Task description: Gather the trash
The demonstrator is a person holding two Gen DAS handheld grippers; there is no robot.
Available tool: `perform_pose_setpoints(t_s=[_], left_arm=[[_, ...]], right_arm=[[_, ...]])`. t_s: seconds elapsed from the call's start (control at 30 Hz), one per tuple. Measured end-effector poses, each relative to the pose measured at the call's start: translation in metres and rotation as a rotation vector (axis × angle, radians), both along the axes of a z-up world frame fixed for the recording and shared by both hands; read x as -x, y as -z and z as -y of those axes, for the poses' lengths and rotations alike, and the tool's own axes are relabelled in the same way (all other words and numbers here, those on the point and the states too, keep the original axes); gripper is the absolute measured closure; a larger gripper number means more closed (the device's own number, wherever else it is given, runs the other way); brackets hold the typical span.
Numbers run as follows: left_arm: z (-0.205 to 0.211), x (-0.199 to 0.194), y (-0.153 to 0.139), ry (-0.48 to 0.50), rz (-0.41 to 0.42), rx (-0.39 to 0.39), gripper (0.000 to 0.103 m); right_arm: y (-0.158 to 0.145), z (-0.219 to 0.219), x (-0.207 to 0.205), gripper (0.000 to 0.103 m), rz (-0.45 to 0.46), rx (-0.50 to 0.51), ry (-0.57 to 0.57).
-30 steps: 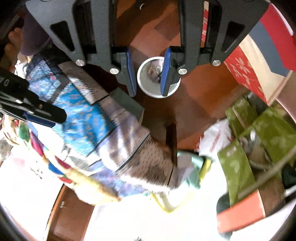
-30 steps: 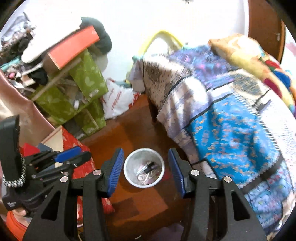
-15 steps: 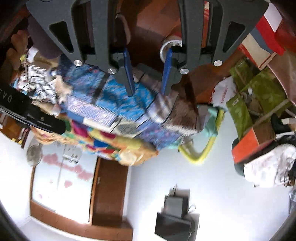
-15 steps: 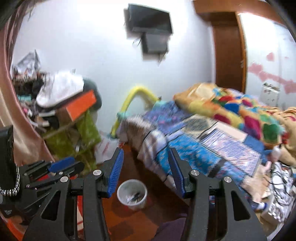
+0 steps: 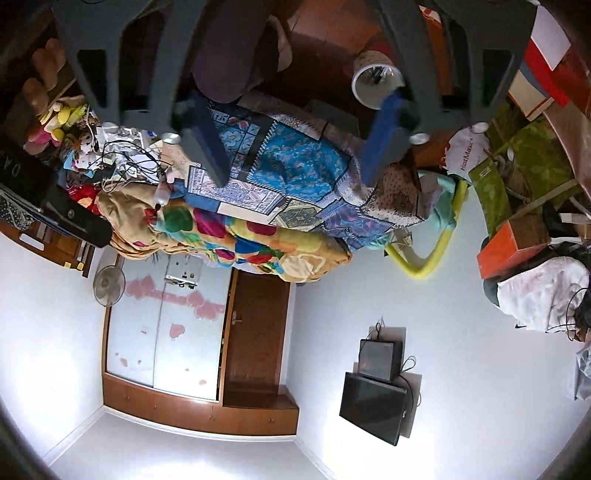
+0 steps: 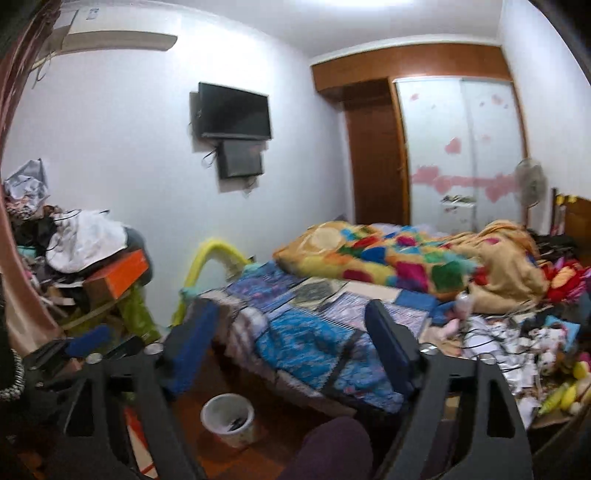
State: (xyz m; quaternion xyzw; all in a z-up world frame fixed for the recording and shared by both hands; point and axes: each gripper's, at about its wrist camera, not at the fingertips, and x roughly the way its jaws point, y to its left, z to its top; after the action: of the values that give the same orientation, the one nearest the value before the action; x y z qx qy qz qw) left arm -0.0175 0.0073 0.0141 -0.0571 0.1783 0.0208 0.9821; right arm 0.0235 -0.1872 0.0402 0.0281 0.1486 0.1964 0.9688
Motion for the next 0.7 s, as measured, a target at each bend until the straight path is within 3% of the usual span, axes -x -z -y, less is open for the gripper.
perform_pose_setpoints(t_s=[0.13,0.7], left_arm=[[0.006,0.007,-0.002,-0.009,0.018,-0.034,0.018],[0.012,0.009,-0.001,-0.01,0.019,-0.039,0.012]], right_arm=[[-0.002,0.006,0.012,0.0,0.028,0.009,0.05],[-0.001,0.018,0.031,0.0,0.073,0.029,0.059]])
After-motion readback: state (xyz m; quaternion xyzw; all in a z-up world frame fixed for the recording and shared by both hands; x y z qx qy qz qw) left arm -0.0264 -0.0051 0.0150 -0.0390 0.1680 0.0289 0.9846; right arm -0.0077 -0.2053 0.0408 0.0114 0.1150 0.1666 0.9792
